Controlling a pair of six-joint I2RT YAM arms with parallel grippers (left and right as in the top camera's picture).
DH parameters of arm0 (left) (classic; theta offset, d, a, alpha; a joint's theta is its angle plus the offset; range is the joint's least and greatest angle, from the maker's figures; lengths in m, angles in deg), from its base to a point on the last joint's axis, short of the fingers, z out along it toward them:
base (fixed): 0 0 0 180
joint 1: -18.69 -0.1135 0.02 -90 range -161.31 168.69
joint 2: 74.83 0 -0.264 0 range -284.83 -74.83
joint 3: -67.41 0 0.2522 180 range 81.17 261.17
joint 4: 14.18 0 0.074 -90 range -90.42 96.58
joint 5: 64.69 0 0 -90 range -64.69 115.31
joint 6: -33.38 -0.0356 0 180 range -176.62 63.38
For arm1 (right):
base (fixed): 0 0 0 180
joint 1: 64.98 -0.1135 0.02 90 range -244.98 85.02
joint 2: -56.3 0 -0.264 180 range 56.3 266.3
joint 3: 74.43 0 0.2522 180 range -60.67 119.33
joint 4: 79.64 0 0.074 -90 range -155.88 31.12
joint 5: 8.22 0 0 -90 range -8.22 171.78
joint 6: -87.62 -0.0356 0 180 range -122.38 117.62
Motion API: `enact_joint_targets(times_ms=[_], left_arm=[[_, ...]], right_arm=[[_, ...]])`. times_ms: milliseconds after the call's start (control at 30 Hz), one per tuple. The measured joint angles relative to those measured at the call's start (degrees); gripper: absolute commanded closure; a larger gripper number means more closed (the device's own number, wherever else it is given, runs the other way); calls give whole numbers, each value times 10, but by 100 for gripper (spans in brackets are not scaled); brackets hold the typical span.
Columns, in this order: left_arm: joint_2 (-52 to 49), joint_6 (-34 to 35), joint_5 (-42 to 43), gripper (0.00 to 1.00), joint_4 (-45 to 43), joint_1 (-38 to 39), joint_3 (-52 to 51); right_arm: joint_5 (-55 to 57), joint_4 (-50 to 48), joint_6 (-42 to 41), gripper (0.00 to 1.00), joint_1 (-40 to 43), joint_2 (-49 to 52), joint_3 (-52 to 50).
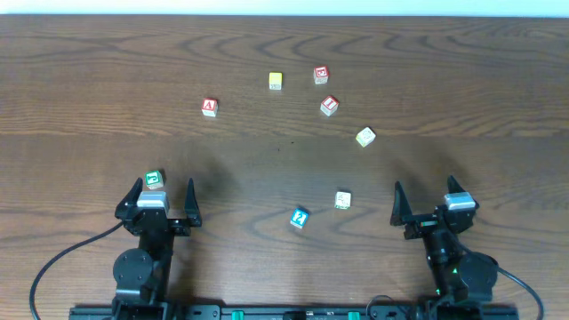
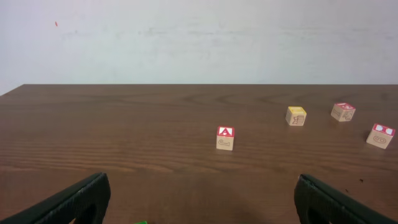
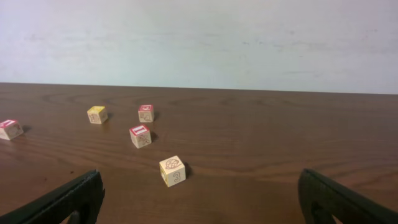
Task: Spell out Ai2
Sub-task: 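Raise both arms and move the left gripper toward the red A block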
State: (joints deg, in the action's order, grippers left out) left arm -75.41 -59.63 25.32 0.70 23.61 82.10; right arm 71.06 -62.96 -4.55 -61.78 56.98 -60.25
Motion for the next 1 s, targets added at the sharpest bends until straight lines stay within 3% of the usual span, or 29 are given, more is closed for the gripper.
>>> enact_joint_targets(times_ms=[300,467,600,767,900,1000], left_arm=[[0,0,7,5,-74,0,-3],[-1,9,11,5,-37,0,38],[-21,16,11,4,-20,0,158],[-106,17,11,5,13,0,343],[-227,17,18,5,121,0,499],[-350,17,30,5,255,0,632]], right_arm=[[-11,-23,-47,1,0,0,0],[-23,-12,-66,1,0,0,18],[-1,40,-74,1,0,12,98],[28,98,-82,1,0,82,268],[32,180,-100,1,0,199,389],[33,290,-110,1,0,330,505]])
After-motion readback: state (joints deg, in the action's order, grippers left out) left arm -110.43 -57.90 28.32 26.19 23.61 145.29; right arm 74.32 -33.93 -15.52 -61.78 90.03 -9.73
